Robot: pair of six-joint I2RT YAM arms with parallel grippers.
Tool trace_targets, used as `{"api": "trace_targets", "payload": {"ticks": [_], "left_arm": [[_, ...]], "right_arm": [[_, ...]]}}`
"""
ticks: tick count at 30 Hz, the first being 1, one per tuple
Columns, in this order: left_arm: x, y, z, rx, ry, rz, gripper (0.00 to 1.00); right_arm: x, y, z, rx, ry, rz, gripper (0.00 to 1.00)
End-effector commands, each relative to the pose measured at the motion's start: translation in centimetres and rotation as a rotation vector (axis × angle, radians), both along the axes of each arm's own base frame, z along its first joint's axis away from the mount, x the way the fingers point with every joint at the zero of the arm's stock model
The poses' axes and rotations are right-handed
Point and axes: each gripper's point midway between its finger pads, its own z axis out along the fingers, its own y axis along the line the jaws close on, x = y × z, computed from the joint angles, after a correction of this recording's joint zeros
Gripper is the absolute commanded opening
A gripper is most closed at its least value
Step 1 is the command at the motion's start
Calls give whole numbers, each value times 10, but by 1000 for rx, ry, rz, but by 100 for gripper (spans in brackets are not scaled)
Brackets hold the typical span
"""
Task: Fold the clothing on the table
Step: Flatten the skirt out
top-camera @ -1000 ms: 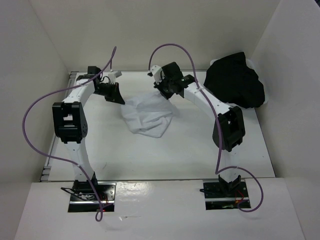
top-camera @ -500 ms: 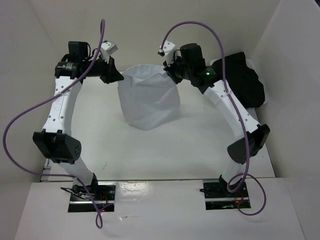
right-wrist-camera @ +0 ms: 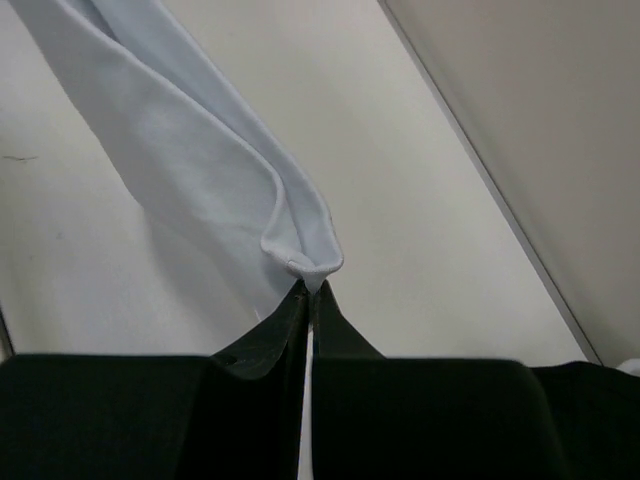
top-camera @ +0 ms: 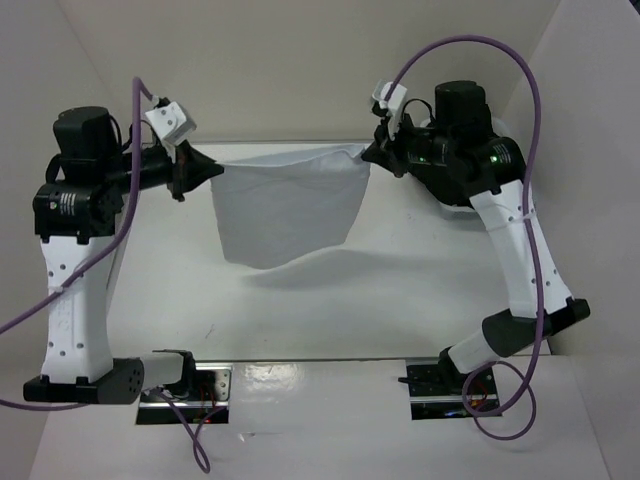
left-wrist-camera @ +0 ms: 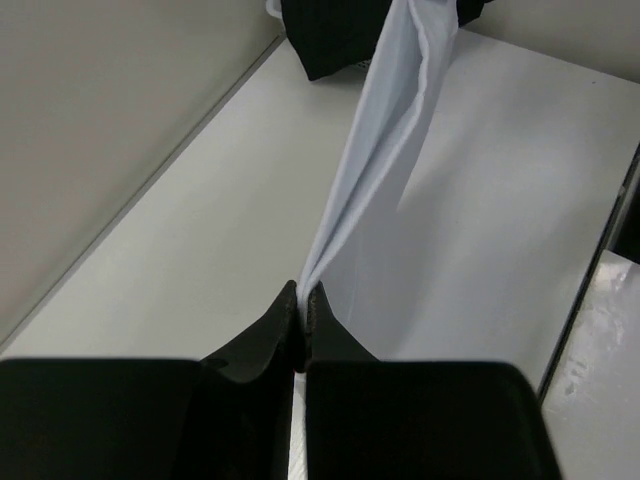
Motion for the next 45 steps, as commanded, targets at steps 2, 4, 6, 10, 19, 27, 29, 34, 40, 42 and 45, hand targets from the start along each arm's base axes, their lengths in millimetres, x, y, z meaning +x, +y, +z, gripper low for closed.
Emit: {"api": "trace_targets", "payload": {"ticks": [2, 4, 6, 10, 19, 27, 29, 34, 40, 42, 45], "left_arm": [[-26, -2, -9, 2, -1, -56, 0], [-28, -3, -18, -4, 23, -66, 0], [-34, -3, -25, -4, 37, -66, 0], [-36, -5, -44, -16, 104, -71, 0], [26, -6, -92, -46, 283, -67, 3], [122, -10, -121, -26, 365, -32, 0], [150, -8, -129, -25, 369, 4, 0], [197, -3, -169, -17, 415, 63, 0], [245, 7, -210, -13, 478, 177, 26], [262, 9, -225, -24, 508, 219, 53], [287, 19, -231, -30, 504, 315, 85]], "right_arm": [[-54, -5, 12, 48, 11, 163, 0], [-60, -8, 8, 48, 23, 174, 0], [-71, -6, 3, 51, 47, 207, 0], [-76, -6, -10, 55, 90, 234, 0], [-21, 3, -65, 41, 214, 138, 0], [54, 3, -107, 0, 239, -11, 0], [76, 1, -120, -6, 248, -49, 0], [124, -14, -139, 20, 263, -129, 0], [185, -53, -147, 125, 281, -325, 23], [212, -67, -153, 132, 260, -415, 39], [245, -94, -158, 153, 238, -617, 66]]}}
